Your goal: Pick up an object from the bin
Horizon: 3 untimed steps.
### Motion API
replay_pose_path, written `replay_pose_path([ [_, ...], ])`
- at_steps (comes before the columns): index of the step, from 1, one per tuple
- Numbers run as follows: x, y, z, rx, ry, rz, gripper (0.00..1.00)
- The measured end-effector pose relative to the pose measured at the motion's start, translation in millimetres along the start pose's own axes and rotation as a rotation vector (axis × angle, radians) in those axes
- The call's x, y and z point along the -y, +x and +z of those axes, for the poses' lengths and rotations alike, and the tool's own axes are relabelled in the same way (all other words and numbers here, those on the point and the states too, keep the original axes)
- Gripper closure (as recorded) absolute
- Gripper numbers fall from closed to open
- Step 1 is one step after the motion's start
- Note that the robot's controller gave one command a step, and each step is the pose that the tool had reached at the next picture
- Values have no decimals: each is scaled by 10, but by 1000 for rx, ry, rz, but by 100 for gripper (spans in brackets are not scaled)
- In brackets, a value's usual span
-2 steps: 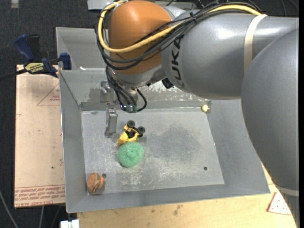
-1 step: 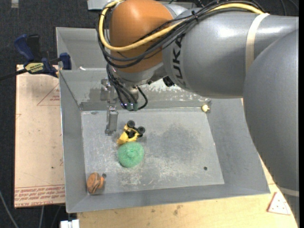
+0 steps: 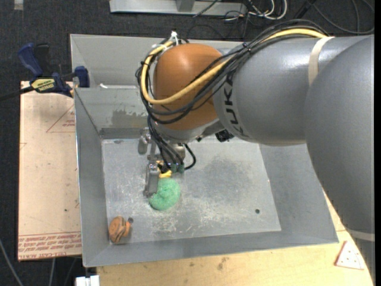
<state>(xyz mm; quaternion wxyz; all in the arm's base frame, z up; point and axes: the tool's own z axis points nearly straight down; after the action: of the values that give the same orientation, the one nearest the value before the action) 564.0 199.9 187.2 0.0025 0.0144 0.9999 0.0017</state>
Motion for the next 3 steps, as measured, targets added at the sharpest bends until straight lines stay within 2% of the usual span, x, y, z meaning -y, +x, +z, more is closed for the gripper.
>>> replay_pose_path([
  [1, 155, 178, 291, -12, 5, 9, 0],
  [2, 392, 145, 434, 6, -1, -82, 0],
  [3, 847, -166, 658, -6, 2, -76, 0],
])
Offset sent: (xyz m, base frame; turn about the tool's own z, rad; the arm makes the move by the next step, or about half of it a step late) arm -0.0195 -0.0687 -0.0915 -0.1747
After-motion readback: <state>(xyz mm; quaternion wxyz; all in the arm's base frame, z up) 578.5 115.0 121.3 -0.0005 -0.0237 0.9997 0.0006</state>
